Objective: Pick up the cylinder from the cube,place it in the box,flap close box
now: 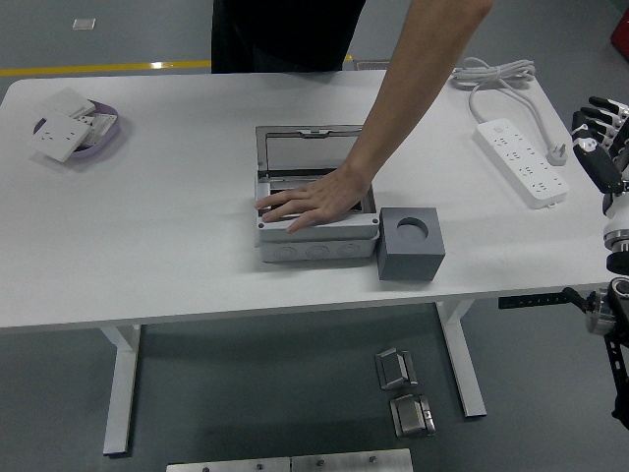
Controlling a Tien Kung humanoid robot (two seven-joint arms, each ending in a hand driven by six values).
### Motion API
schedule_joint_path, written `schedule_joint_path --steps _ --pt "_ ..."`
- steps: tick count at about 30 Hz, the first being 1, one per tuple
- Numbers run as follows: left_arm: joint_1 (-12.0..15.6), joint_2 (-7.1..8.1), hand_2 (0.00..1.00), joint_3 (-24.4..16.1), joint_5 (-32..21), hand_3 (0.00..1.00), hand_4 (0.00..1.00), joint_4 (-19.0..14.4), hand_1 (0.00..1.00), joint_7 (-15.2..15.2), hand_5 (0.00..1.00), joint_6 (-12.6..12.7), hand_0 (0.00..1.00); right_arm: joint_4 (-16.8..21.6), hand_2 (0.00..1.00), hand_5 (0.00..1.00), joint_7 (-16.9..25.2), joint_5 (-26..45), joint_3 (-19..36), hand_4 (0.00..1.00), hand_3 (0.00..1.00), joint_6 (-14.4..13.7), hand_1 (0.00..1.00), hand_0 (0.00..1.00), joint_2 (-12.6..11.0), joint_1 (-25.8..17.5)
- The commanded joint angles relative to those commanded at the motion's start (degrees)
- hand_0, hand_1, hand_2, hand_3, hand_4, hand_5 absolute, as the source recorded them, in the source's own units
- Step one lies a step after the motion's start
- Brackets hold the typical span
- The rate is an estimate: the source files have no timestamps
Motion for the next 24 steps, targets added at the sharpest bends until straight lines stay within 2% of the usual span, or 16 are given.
schedule_joint_path --steps 14,15,20,21,24 --pt "-0.13 0.62 0.607 0.28 0.29 0.608 0.671 0.0 0.621 -0.15 0.297 -0.06 0.598 0.05 0.666 0.301 0.37 0.07 0.54 0.701 0.673 0.45 0.653 0.707 0.0 -0.03" --pt "-0.09 0.6 0.607 0.3 0.27 0.609 0.67 0.0 0.62 -0.15 0.297 -0.05 0.598 0.04 0.669 0.435 0.39 0.08 0.53 0.825 0.673 0.46 0.653 0.707 -0.01 -0.04" --pt "-0.07 0.3 0.607 0.23 0.23 0.609 0.67 0.0 0.62 -0.07 0.297 -0.05 0.598 -0.03 0.669 0.435 0.53 0.24 0.53 0.825 0.673 0.58 0.653 0.707 -0.13 -0.16" --pt "-0.09 0.23 0.607 0.24 0.22 0.608 0.67 0.0 0.621 -0.07 0.297 -0.07 0.598 -0.05 0.669 0.502 0.55 0.27 0.54 0.891 0.681 0.6 0.654 0.707 -0.14 -0.18" --pt "-0.14 0.0 0.607 0.37 0.06 0.608 0.67 0.0 0.621 -0.09 0.297 -0.11 0.598 -0.09 0.669 0.502 0.61 0.36 0.58 0.891 0.681 0.61 0.654 0.707 -0.14 -0.29"
